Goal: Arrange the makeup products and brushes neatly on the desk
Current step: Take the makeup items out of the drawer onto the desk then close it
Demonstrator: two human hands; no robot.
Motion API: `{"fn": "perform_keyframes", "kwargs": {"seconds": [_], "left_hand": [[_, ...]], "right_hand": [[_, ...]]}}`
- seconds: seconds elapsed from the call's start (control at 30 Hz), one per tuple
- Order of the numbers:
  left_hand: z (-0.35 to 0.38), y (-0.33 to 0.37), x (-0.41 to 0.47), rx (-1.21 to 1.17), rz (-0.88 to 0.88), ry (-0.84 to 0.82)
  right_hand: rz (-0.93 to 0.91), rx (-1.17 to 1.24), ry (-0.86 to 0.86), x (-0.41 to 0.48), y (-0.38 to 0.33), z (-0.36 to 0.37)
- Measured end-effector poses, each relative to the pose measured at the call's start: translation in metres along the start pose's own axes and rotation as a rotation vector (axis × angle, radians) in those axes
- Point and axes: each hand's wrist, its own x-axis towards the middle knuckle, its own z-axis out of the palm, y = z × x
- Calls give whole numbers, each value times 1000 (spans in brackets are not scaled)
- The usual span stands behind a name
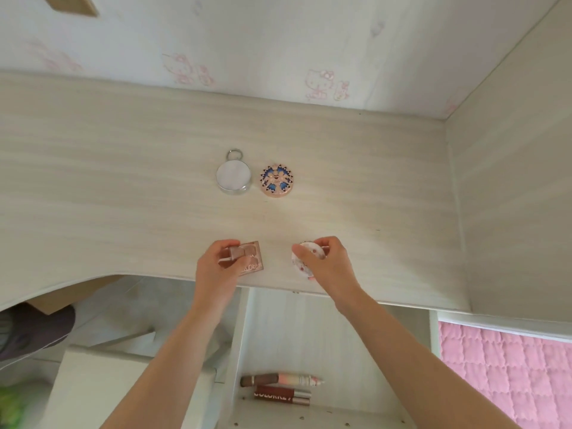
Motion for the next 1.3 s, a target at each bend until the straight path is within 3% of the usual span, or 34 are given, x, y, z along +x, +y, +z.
{"fn": "perform_keyframes", "kwargs": {"seconds": [0.37,0.8,1.0,1.07,1.23,1.3], "left_hand": [[-6,23,73,149,-43,12],[-11,20,90,445,109,62],[-10,16,93,468,126,79],[-9,13,88,486,201,99],[-6,-5,69,671,657,86],[-5,-12,66,702,726,65]], "right_hand": [[-102,-240,-25,58,-45,53],[-234,-424,60,59,-42,68],[-289,-554,87,52,-38,70],[-285,-621,106,51,-37,70],[-330,-565,76,44,-30,67],[-370,-549,75,40,-26,66]]}}
